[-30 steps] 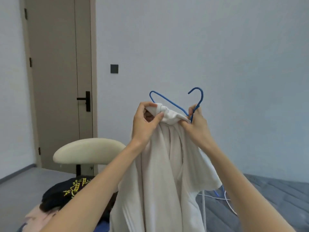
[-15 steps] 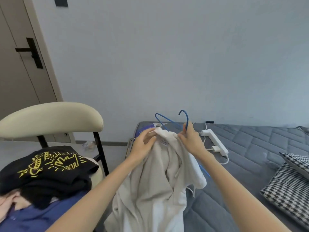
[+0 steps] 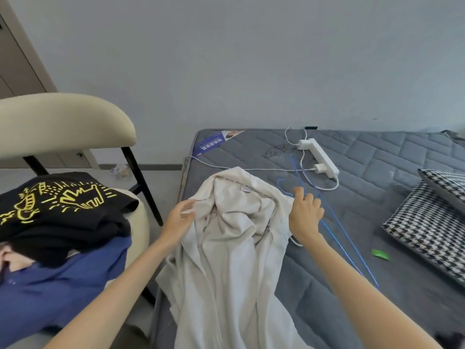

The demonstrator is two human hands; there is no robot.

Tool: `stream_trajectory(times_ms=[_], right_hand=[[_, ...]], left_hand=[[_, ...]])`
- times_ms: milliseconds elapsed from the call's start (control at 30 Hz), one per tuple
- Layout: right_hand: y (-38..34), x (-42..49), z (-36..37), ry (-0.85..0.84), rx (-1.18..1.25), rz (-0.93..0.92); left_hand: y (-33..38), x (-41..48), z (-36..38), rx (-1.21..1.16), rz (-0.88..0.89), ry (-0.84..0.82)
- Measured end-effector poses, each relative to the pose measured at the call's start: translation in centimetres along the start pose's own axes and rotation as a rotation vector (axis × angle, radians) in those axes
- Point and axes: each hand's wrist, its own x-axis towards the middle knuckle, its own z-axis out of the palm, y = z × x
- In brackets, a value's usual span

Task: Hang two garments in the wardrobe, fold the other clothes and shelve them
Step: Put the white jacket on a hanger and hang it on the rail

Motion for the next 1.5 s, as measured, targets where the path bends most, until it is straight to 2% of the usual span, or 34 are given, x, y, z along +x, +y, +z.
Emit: stream_trajectory(times_ms=[167,333,400,433,500,533,633,700,800,867,1067,1200,1367,1500], right_hand=[[4.4,-1.7,3.6,-0.294,-0.031,0.284],[6.9,-3.7,6.0,-0.501,0.082,0.353],[6.8,-4.1,6.1,-0.462,0.167,0.364],[6.8,-4.1,5.9,-0.376,0.213,0.341],[6.8,-4.4,5.4,-0.259,0.274,0.22],[6.8,-4.6,5.4,-0.285,0.321,0.184],[5.6,-6.4,5.3,-0.616,0.593,0.354],[4.6,-8.0,5.4,-0.846,0.679,0.468],[3.5,-10.0,6.4,-1.025,0.878,0.516],[2.8,-11.1,6.8,-1.066,1.03,0.498],[1.9,-12.4,5.8,-0.734,0.93,0.195],[3.1,-11.2,3.3,-0.575,0.685,0.067],[7.3,-8.6,0.2,-0.393,0.399,0.165],[9.4,-9.7,0.6,-0.341,0.071,0.234]], left_hand=[[-2.7,-0.5,1.4,0.138,-0.122,-0.048],[-3.8,-1.2,1.9,0.218,-0.165,-0.094],[-3.9,-1.6,2.1,0.268,-0.131,-0.093],[-3.8,-1.7,2.3,0.301,-0.093,-0.084],[-3.3,-2.1,2.9,0.343,-0.003,-0.085],[-2.9,-2.3,3.4,0.346,0.038,-0.101],[-2.1,-3.3,5.1,0.376,0.115,-0.185],[-2.1,-4.1,6.1,0.383,0.134,-0.257],[-3.0,-5.2,7.0,0.36,0.104,-0.374],[-3.9,-6.0,7.2,0.399,0.063,-0.404],[-5.2,-6.9,7.1,0.49,0.069,-0.423],[-5.0,-6.6,7.5,0.52,0.08,-0.43],[-5.2,-6.9,7.9,0.605,0.08,-0.471],[-5.8,-7.8,8.1,0.698,0.022,-0.439]])
